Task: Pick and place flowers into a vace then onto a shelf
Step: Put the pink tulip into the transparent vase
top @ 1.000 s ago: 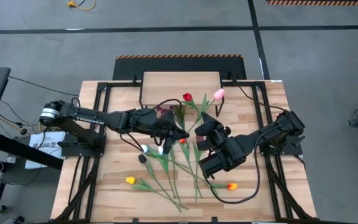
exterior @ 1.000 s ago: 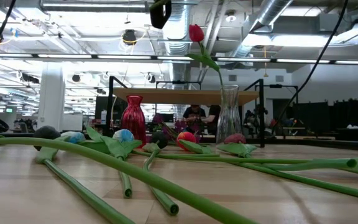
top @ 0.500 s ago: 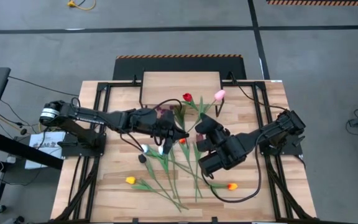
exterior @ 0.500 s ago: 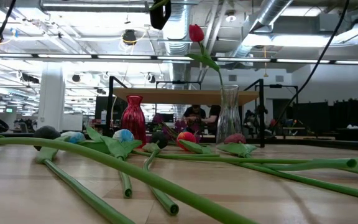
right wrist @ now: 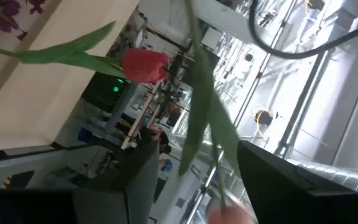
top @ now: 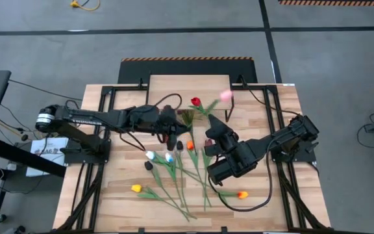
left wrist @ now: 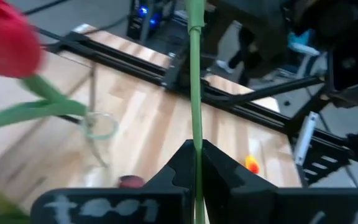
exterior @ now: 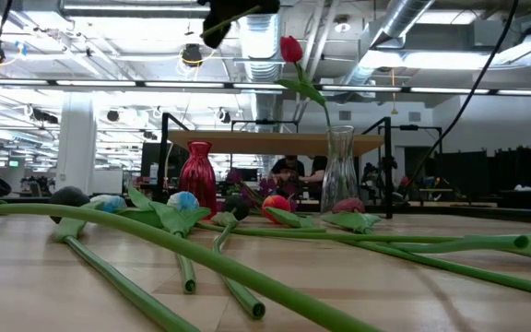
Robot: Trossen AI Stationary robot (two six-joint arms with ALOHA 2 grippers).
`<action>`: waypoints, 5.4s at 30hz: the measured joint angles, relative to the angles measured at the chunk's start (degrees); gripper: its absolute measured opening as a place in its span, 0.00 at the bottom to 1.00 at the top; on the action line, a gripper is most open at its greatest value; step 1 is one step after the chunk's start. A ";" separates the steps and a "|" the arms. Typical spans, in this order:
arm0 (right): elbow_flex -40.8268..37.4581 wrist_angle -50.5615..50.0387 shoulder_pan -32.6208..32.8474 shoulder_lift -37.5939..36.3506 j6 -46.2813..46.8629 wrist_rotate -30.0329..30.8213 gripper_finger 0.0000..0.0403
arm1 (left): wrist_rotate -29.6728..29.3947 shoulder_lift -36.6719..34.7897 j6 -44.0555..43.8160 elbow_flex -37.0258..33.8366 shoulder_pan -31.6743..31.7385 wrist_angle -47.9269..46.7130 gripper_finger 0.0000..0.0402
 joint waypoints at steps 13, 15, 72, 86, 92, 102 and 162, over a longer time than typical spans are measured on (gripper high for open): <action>-0.02 -0.03 -1.23 0.04 17.90 7.10 0.47 | -8.93 -10.21 5.33 0.00 1.06 -5.27 0.00; -0.02 -0.03 -1.79 0.02 23.37 6.99 0.46 | -8.99 -11.36 5.92 0.00 1.06 -5.32 0.00; 2.80 61.52 -18.44 -10.67 35.04 -60.30 0.21 | 1.65 -13.72 15.49 0.00 0.99 -1.42 0.00; 2.80 61.39 -18.73 -10.67 34.47 -61.36 0.01 | 11.67 -13.70 18.31 -0.02 1.08 -1.53 0.00; 2.81 61.06 -18.71 -10.67 34.26 -61.03 0.01 | 10.47 -13.81 16.88 -0.02 1.08 -1.80 0.00; 2.82 61.00 -17.99 -10.67 34.13 -60.63 0.00 | 9.37 -13.85 15.60 -0.02 1.02 -1.90 0.04; 2.82 14.04 -23.51 -10.69 64.08 -42.29 0.01 | -7.51 -21.63 20.69 -0.02 1.04 -8.30 0.54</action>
